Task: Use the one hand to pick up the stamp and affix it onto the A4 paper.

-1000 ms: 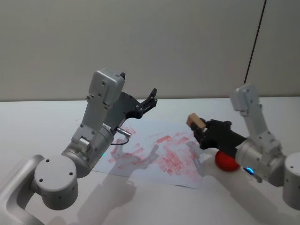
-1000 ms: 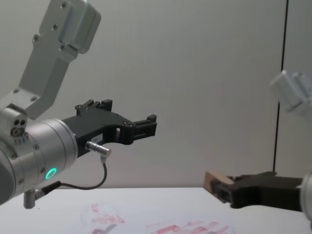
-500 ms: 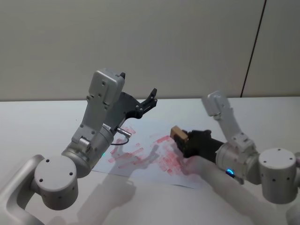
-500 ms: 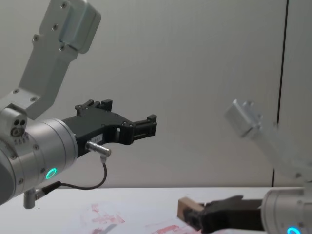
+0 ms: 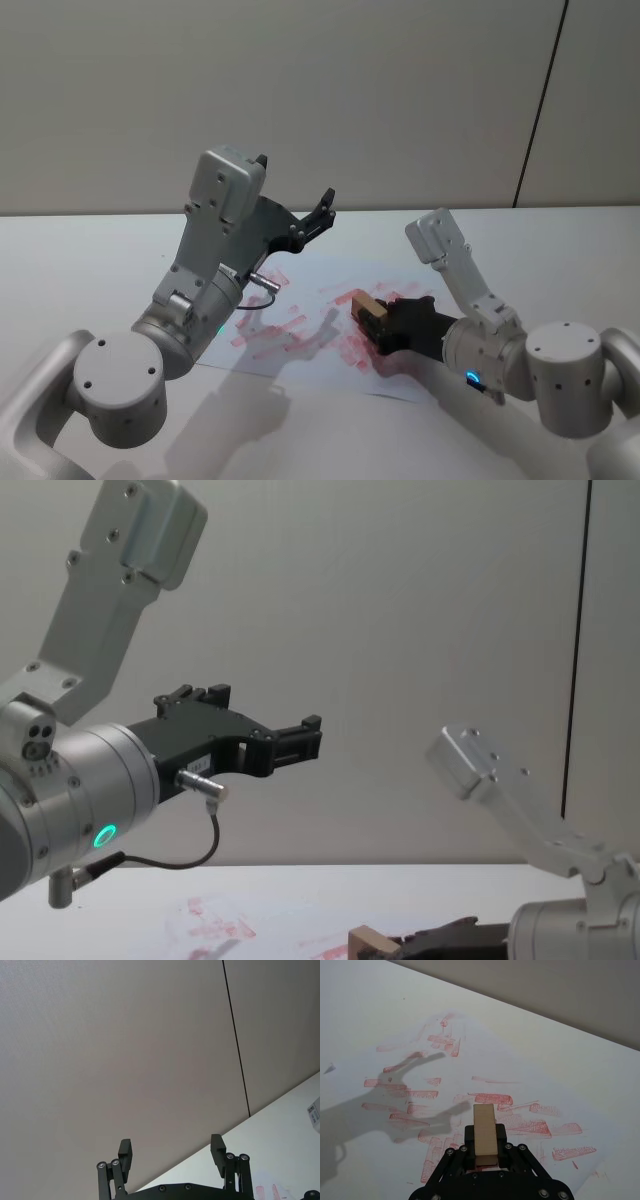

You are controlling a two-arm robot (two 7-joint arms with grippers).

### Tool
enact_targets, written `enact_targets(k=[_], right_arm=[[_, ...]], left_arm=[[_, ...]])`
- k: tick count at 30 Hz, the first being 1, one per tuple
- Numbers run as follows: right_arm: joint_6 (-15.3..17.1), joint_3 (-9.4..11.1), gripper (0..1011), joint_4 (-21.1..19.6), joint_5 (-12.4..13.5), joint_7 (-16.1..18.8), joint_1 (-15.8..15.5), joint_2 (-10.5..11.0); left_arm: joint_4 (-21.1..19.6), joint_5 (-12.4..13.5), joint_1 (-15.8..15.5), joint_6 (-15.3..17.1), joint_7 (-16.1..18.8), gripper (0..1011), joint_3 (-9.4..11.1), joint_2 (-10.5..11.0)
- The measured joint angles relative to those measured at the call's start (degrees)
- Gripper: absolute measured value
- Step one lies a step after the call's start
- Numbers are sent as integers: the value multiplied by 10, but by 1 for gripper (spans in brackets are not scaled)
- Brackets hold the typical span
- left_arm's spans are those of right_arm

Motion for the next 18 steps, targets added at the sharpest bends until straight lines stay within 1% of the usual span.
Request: enact_targets(k=[11,18], right_arm=[[-5,-1,216,6,-2,-7,5,-3],[-18,4,216,-7,1,-12,7,-1]], left_arm=[[0,0,0,0,0,1002,0,0],[0,0,0,0,0,1001,0,0]])
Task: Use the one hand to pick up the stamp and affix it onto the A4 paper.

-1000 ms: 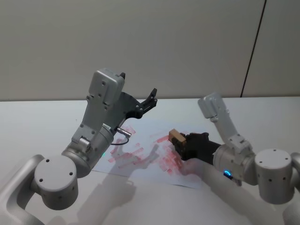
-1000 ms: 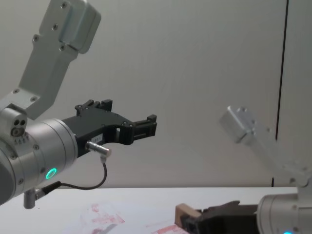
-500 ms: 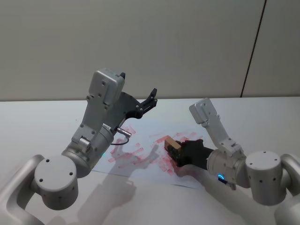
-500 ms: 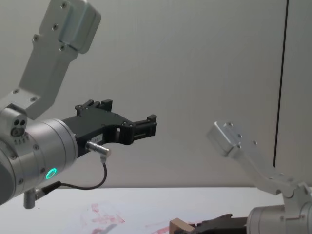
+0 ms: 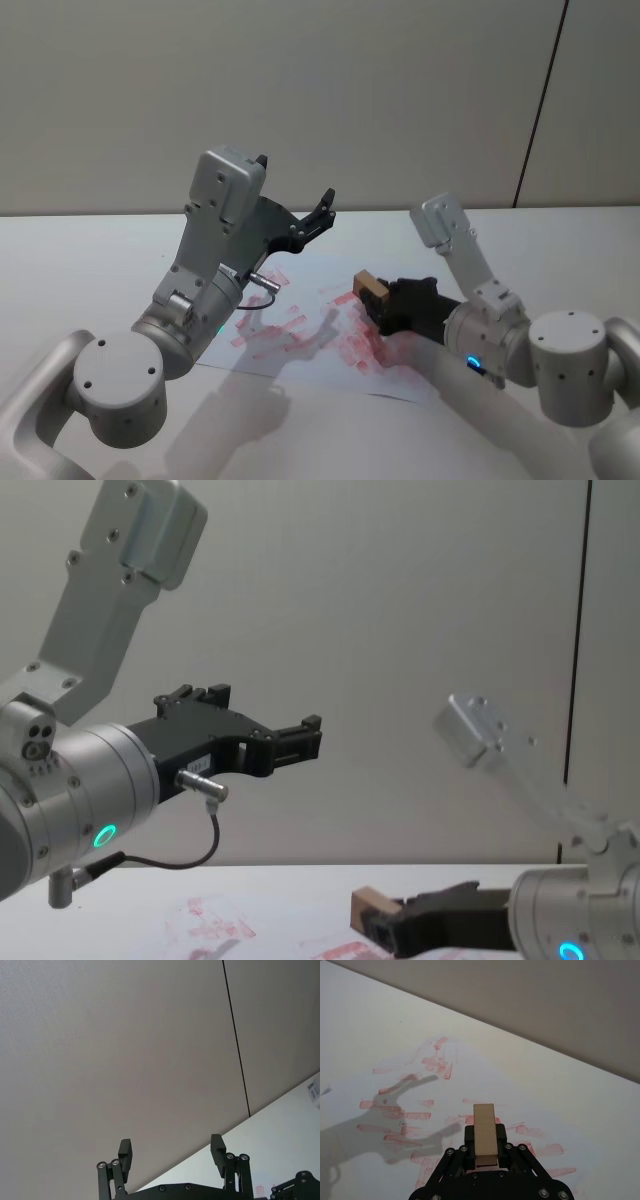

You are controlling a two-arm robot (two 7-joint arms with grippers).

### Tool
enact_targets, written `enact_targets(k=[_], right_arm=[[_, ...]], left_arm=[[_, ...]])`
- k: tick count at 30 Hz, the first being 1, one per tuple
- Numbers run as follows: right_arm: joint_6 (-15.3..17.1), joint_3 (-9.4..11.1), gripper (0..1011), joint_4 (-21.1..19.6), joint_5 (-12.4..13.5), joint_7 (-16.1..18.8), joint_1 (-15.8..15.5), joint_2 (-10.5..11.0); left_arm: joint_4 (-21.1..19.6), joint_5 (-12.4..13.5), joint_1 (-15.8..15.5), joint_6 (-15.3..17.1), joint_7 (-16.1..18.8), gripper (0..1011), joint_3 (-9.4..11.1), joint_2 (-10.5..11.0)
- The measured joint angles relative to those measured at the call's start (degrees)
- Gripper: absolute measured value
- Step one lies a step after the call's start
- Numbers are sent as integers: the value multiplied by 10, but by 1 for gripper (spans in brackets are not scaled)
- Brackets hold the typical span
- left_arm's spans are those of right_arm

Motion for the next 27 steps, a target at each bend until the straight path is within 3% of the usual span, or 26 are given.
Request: enact_targets(k=[13,27], right_arm=[[-13,16,216,-51,23,-17,-18,20],[0,31,217,-111,52,-38,-58,52]], left_arm=[[0,0,0,0,0,1001,0,0],[0,0,0,0,0,1001,0,0]])
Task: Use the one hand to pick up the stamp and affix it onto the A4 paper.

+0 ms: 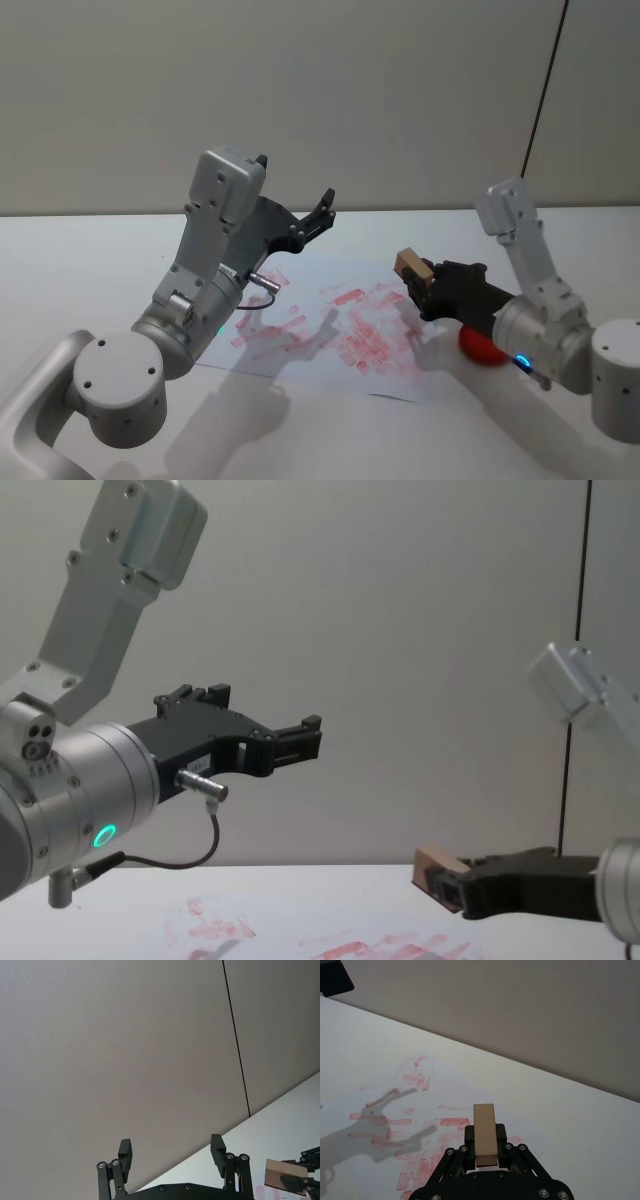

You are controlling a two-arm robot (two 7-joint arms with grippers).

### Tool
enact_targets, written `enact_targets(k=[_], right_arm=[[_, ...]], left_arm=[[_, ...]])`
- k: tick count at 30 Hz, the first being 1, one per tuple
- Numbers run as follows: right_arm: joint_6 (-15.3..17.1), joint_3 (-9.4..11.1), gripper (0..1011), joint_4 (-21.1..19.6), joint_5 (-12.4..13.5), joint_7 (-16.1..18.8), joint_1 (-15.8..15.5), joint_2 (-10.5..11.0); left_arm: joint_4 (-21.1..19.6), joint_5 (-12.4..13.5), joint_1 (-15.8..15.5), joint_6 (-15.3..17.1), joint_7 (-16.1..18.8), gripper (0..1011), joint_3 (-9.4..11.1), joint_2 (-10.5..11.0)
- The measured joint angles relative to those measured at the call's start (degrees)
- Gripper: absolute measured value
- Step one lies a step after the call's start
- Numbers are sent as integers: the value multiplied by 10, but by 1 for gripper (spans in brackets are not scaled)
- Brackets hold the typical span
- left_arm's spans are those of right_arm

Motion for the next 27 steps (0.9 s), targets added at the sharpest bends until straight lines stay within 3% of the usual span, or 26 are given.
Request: enact_targets(k=[12,27], right_arm=[[1,14,217,-26,11,-23,-24,23],[33,31,217,-70,36,-45,-73,61]], left_arm=[[0,0,0,0,0,1001,0,0],[0,0,0,0,0,1002,0,0]])
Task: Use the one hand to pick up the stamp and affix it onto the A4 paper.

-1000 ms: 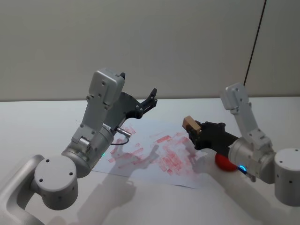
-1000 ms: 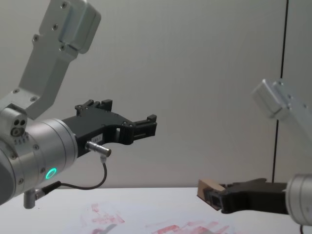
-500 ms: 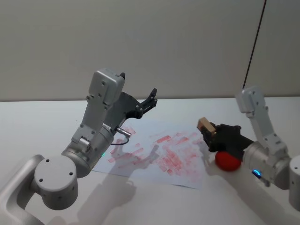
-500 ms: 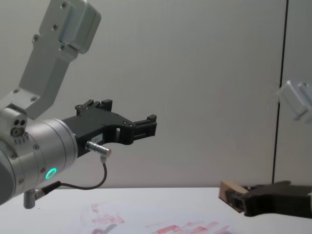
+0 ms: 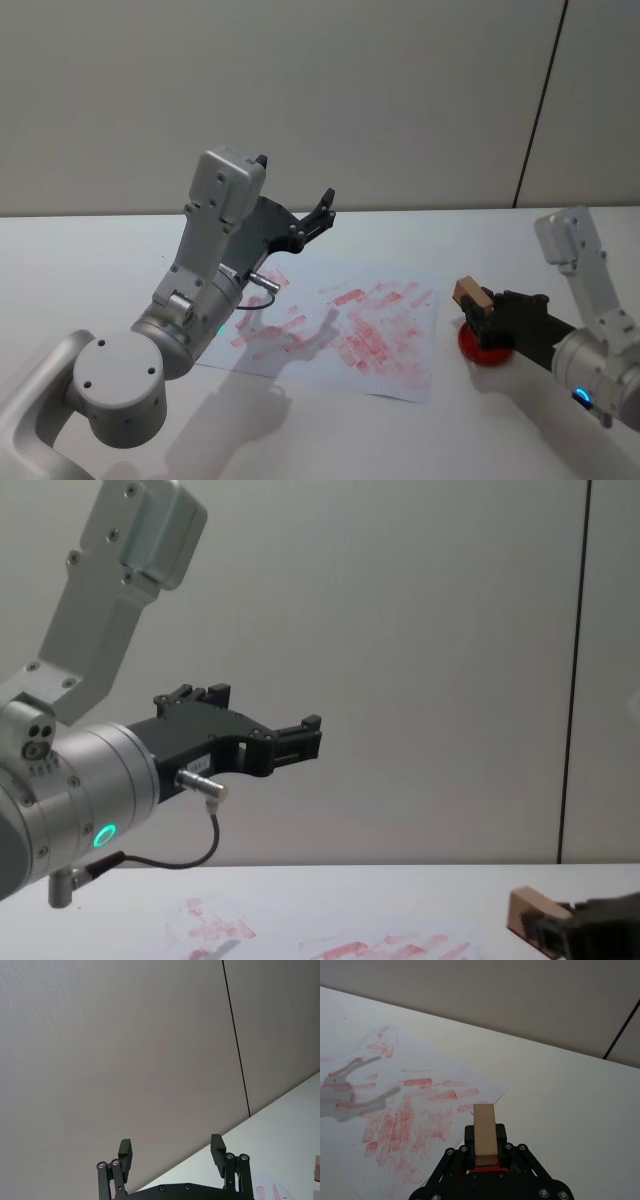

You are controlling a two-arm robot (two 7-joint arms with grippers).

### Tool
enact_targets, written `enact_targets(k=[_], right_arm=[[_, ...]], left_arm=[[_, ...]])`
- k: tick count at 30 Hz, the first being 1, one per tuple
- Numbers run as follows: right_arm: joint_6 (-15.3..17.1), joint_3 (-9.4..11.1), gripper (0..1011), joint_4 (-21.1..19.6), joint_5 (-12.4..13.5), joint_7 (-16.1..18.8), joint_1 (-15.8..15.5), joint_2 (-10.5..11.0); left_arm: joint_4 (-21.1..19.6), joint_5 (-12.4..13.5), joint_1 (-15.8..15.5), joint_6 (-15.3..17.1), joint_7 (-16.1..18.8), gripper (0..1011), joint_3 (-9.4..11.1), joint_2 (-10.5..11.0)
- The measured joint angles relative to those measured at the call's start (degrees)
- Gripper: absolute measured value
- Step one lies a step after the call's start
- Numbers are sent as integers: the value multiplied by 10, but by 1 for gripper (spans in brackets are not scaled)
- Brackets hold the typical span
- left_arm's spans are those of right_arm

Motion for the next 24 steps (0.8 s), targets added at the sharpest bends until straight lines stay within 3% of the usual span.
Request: enact_targets(k=[10,24], right_arm=[[11,6,217,-9,2,-6,-17,14],[10,6,250,-4,-9,-6,-19,17]], left_arm=[[0,0,0,0,0,1001,0,0],[0,0,0,0,0,1002,0,0]])
